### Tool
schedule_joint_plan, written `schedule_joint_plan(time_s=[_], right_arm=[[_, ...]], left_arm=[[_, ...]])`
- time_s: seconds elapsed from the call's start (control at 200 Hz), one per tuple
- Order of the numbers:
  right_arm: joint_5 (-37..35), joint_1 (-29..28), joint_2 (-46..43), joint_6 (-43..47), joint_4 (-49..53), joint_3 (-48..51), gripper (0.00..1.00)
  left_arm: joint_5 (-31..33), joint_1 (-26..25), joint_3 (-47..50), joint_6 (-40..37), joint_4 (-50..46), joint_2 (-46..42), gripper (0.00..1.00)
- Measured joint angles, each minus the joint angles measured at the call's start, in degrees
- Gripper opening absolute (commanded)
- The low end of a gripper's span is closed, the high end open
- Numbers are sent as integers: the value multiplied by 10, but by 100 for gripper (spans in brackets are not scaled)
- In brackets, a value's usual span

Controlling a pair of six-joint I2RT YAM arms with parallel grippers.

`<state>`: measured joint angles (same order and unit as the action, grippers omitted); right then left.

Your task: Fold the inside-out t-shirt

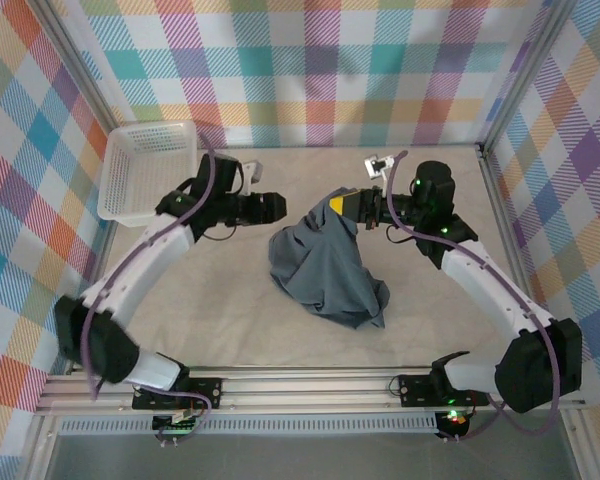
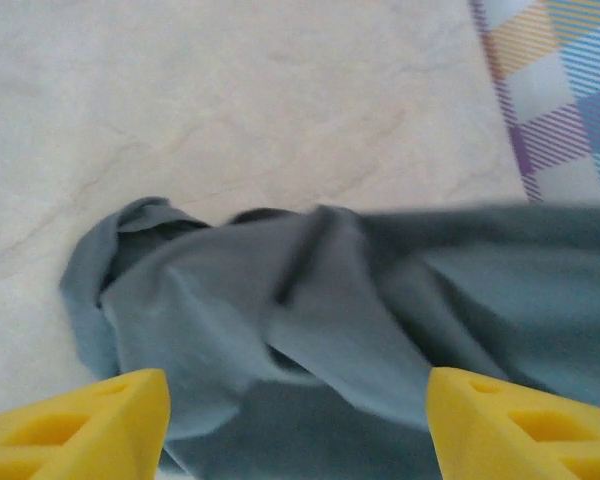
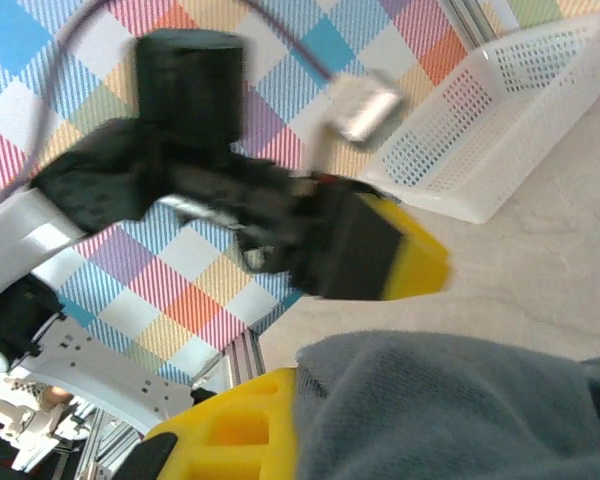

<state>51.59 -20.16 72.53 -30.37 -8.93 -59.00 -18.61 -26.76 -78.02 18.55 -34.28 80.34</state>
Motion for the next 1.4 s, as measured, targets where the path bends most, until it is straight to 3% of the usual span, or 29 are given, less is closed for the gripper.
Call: schedule_joint_plan(time_s=[0.135, 0.29, 0.455, 0.7, 0.96, 1.16, 1.215, 1.37, 1.4], right_arm=[[15, 0, 8, 14, 26, -10, 0], [33, 0, 9, 25, 43, -29, 0], [51, 0, 9, 26, 55, -34, 0], [63, 0, 9, 30, 76, -34, 0], [72, 0, 9, 38, 87, -38, 0], [75, 0, 9, 36, 86, -47, 0], [75, 0, 10, 34, 87, -48, 0], [74, 0, 10, 34, 89, -49, 0], [74, 0, 10, 34, 91, -49, 0]], left_arm=[[17, -85, 2, -21, 16, -51, 60], [33, -142, 1, -63, 31, 5, 61], [64, -145, -8, -76, 49, 66, 59], [89, -145, -28, -90, 89, 59, 63], [81, -144, -6, -140, 110, -17, 60], [55, -144, -28, -157, 110, 19, 59], [53, -144, -32, -158, 110, 36, 52], [82, -141, -36, -143, 104, 62, 0], [87, -139, -36, -133, 104, 63, 0]])
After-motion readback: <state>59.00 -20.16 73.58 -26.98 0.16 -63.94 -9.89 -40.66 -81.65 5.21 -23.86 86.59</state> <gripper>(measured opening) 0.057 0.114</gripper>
